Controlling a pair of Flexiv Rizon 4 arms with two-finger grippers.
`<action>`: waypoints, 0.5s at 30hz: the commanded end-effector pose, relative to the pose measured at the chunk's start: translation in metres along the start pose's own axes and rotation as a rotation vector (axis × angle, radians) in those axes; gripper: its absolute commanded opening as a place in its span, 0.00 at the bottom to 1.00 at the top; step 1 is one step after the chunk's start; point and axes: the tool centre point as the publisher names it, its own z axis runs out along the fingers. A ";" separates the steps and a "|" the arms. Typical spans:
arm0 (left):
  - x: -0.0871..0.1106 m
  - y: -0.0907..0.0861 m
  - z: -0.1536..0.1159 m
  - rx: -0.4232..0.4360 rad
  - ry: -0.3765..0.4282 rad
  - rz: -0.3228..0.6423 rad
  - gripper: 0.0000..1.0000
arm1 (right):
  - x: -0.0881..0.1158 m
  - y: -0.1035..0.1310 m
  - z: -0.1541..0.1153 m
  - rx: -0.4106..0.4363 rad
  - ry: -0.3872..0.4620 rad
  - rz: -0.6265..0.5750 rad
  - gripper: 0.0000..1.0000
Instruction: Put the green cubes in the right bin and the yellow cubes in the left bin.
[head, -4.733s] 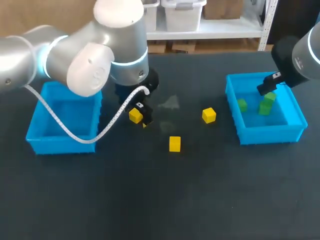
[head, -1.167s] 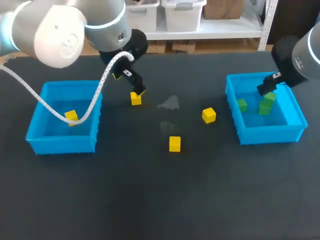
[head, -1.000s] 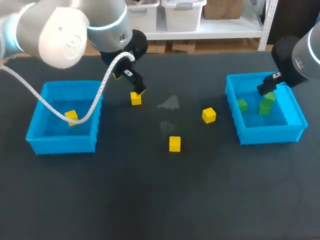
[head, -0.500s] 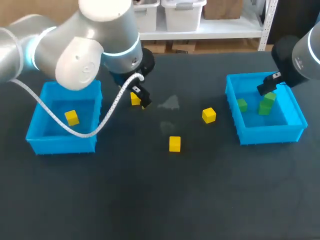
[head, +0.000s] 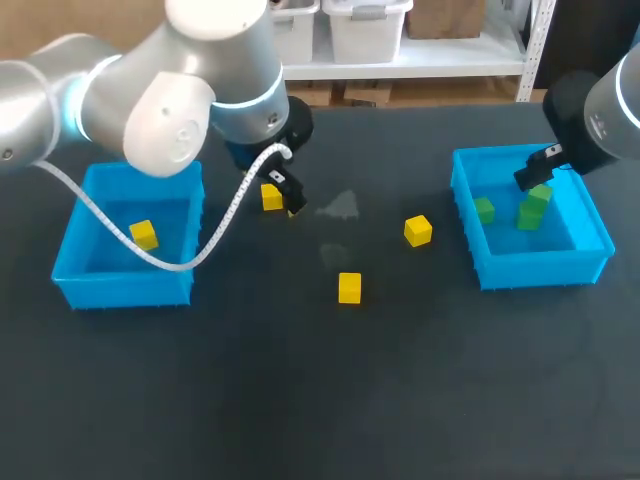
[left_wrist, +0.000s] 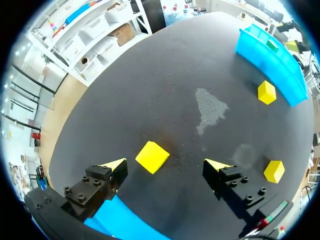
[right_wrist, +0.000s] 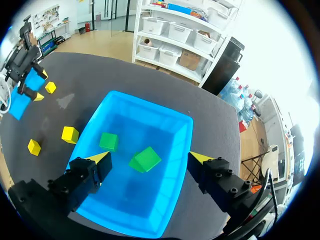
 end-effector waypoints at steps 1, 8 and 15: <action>-0.007 0.003 0.007 0.009 0.023 0.003 1.00 | 0.001 0.000 0.000 0.002 -0.004 0.001 1.00; -0.009 0.008 0.016 0.015 0.042 0.000 1.00 | 0.001 0.000 0.000 0.002 -0.004 0.001 1.00; -0.012 0.010 0.023 0.022 0.041 0.031 1.00 | 0.001 0.000 0.000 0.002 -0.004 0.001 1.00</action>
